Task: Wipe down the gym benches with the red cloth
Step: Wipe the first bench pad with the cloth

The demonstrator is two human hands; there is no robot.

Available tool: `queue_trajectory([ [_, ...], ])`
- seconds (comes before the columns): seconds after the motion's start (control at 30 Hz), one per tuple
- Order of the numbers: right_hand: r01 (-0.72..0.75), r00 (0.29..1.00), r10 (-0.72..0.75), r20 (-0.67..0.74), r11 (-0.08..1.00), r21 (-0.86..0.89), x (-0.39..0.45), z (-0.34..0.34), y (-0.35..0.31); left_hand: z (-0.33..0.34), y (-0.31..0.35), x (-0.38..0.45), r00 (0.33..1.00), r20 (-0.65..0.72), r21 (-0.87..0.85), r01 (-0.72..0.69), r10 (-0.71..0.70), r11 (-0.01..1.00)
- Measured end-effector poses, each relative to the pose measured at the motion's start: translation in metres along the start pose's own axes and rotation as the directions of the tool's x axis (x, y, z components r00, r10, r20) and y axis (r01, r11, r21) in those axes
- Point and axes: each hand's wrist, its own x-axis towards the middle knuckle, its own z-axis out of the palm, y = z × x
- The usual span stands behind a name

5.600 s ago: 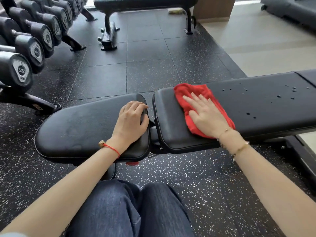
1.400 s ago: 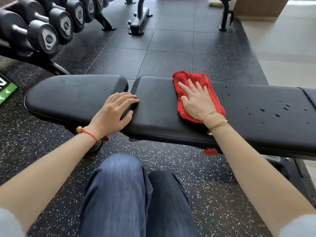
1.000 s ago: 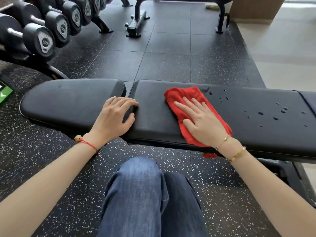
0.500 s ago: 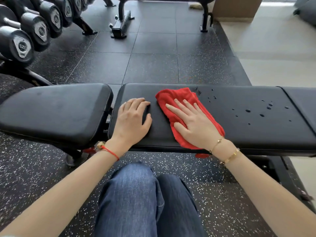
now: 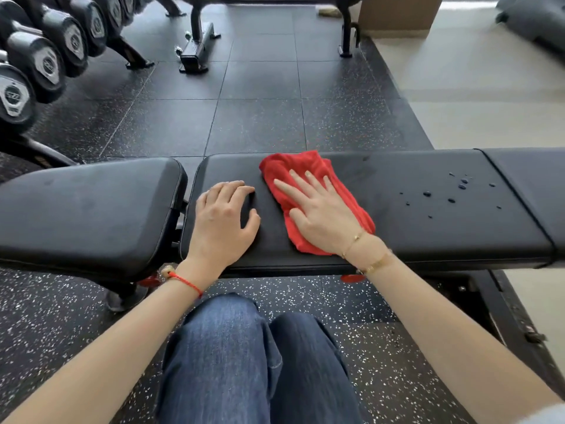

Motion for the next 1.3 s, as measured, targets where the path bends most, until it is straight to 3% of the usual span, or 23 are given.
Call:
queue_trajectory([
  [0.13, 0.023, 1.000, -0.023, -0.008, 0.998, 0.058, -0.040, -0.006, 0.025, 0.001, -0.003, 0.000, 1.000, -0.007, -0.021, -0.007, 0.007, 1.000],
  [0.27, -0.180, 0.984, 0.180, -0.004, 0.983, 0.016, 0.000, -0.018, 0.071, 0.002, 0.000, 0.000, 1.000, -0.013, -0.005, 0.001, -0.001, 1.000],
  [0.37, -0.285, 0.959, 0.285, 0.002, 0.959, -0.002, 0.040, -0.017, 0.063, 0.002, 0.001, 0.000, 1.000, -0.010, 0.005, 0.007, -0.007, 1.000],
  [0.43, -0.251, 0.968, 0.250, -0.006, 0.968, -0.017, 0.041, -0.012, 0.043, 0.002, 0.000, -0.001, 1.000, -0.010, 0.005, 0.009, -0.009, 1.000],
  [0.57, -0.025, 0.999, 0.024, -0.034, 0.999, -0.030, -0.019, -0.002, 0.010, 0.002, 0.000, 0.000, 1.000, -0.010, 0.001, 0.009, -0.009, 1.000],
  [0.67, 0.055, 0.999, -0.055, 0.002, 0.998, 0.015, -0.050, -0.004, 0.015, 0.002, -0.001, -0.001, 1.000, -0.011, 0.005, 0.011, -0.011, 1.000],
  [0.73, -0.018, 1.000, 0.018, 0.004, 1.000, -0.001, -0.036, -0.011, 0.041, 0.002, -0.001, -0.001, 1.000, -0.013, 0.000, 0.011, -0.011, 1.000],
  [0.83, -0.239, 0.971, 0.239, -0.002, 0.971, 0.002, 0.011, -0.020, 0.067, 0.001, 0.000, -0.001, 1.000, -0.010, 0.001, 0.008, -0.008, 1.000],
  [0.9, -0.285, 0.958, 0.285, -0.008, 0.958, -0.013, 0.030, -0.017, 0.063, 0.001, 0.000, -0.001, 1.000, -0.007, 0.001, 0.006, -0.006, 1.000],
  [1.13, -0.055, 0.998, 0.055, -0.003, 0.998, -0.009, -0.009, -0.005, 0.014, 0.001, -0.001, -0.002, 1.000, -0.016, -0.009, 0.004, -0.004, 1.000],
  [1.3, 0.067, 0.997, -0.068, 0.044, 0.997, 0.028, -0.061, -0.011, 0.027, 0.001, -0.002, -0.002, 1.000, -0.012, -0.014, 0.002, -0.002, 1.000],
])
